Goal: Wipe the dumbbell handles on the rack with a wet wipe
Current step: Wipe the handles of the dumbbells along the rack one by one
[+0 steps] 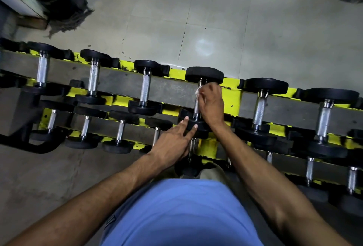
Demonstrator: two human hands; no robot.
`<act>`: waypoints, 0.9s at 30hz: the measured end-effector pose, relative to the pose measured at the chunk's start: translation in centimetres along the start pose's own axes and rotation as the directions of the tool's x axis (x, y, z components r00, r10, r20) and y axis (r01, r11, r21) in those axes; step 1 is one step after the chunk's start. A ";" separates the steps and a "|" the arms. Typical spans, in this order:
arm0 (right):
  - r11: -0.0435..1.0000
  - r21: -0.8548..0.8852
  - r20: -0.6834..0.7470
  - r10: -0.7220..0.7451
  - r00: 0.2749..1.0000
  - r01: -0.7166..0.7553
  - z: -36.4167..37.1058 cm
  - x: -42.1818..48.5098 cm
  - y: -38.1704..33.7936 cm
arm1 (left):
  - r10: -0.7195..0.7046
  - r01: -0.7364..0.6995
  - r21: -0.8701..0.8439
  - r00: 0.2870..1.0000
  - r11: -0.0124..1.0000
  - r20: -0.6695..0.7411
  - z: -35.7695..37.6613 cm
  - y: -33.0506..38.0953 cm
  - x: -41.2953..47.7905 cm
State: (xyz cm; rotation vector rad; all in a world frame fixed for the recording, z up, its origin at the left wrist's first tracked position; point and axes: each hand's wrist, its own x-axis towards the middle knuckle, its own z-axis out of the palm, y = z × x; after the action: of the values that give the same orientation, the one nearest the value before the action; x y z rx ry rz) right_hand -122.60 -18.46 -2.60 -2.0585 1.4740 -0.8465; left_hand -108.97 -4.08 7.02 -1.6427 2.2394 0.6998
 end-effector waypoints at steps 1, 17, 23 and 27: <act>0.963 -0.182 0.116 -0.178 0.977 0.197 -0.4 0.2 0.5 | 0.001 -0.001 0.002 1.000 1.000 0.001 0.1 0.0 0.1; 0.503 -0.388 0.917 0.128 0.377 0.772 -2.1 6.0 -6.6 | -0.069 0.068 -0.072 0.997 0.995 -0.016 1.0 1.4 -0.1; 0.403 -0.374 0.927 0.193 0.321 0.835 -2.4 7.8 -9.1 | -0.116 0.112 -0.126 0.993 0.986 -0.022 1.6 1.9 0.0; 0.396 -0.396 0.917 0.205 0.341 0.828 -2.4 7.7 -8.8 | -0.125 0.122 -0.131 0.992 0.984 -0.014 1.8 2.3 -0.2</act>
State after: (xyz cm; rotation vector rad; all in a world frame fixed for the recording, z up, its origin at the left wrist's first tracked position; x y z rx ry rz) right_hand -116.73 -23.03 6.73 -2.8300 0.6383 1.2668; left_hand -111.19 -2.39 6.14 -1.8408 2.1248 0.8143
